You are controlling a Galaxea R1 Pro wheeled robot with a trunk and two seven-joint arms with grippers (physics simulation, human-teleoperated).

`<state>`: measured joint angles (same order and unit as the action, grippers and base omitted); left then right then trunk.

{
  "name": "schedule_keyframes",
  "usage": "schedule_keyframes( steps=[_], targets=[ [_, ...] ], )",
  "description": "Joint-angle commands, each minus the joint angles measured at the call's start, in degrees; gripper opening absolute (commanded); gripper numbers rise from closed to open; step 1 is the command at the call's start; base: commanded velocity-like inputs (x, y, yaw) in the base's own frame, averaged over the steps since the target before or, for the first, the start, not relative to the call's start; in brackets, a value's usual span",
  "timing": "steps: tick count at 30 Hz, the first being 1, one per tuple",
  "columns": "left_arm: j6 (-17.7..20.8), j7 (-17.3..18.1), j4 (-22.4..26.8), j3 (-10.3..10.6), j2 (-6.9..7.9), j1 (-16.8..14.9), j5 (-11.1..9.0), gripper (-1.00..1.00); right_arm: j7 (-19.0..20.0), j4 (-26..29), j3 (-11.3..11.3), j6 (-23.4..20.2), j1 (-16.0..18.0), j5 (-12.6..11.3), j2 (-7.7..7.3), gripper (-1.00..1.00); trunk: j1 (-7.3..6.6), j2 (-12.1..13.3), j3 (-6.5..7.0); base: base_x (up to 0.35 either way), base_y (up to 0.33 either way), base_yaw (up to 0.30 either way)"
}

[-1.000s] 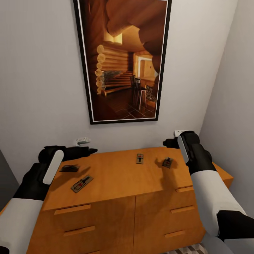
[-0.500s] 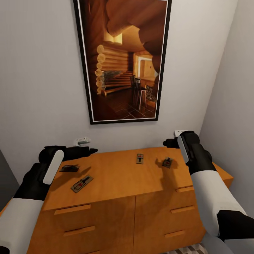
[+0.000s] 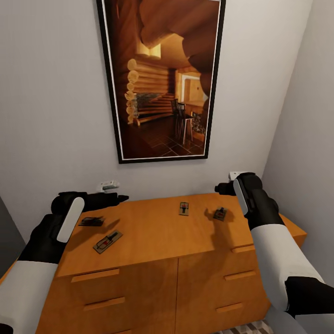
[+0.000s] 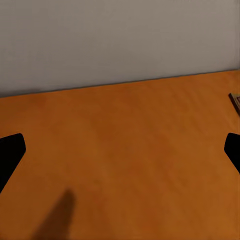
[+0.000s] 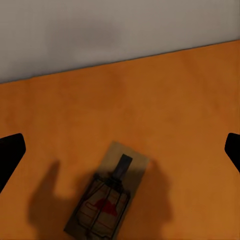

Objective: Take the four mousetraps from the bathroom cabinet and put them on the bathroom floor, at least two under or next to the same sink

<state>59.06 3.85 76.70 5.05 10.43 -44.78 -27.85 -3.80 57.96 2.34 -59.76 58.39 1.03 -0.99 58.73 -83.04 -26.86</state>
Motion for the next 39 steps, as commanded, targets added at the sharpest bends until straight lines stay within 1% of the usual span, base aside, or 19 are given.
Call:
schedule_keyframes(
  steps=[1, 9, 20, 21, 27, 39],
  targets=[
    [0.16, 0.4, 0.03, 0.05, 0.04, -0.05, 0.42, 1.0, -0.07, 0.03, 0.0, -0.24, 0.05, 0.06, 0.0, 1.0, 0.0, -0.04, -0.07, 0.0, 0.0, 0.0],
    [0.17, 0.37, 0.03, 0.05, -0.04, -0.05, 0.47, 1.0, -0.63, -2.28, 0.08, -0.24, 1.04, -0.1, -0.02, 1.0, 0.0, -0.04, -0.07, 0.0, 0.0, 0.0],
    [0.18, 0.37, 0.03, 0.05, -0.07, -0.05, 0.51, 1.0, -1.0, -5.81, 0.14, -0.24, 4.59, -0.16, 0.06, 1.0, 0.0, -0.04, -0.07, 0.0, 0.0, 0.0],
    [0.18, 0.37, 0.03, 0.05, -0.06, -0.05, 0.51, 1.0, -1.0, -12.77, 0.13, -0.24, 7.05, -0.16, 0.07, 1.0, 0.0, -0.04, -0.07, 0.0, 0.0, 0.0],
    [0.15, 0.37, 0.03, 0.05, -0.06, -0.05, 0.56, 1.0, -1.06, -14.96, 0.13, -0.24, 8.26, -0.16, 0.3, 1.0, 0.0, -0.04, -0.07, 0.0, 0.0, 0.0],
    [0.15, 0.37, -0.09, 0.05, -0.11, -0.05, 0.53, 1.0, -1.06, -15.98, 0.17, -0.24, 8.79, -0.16, 0.62, 1.0, 0.0, -0.04, -0.07, 0.0, 0.0, 0.0]
  ],
)
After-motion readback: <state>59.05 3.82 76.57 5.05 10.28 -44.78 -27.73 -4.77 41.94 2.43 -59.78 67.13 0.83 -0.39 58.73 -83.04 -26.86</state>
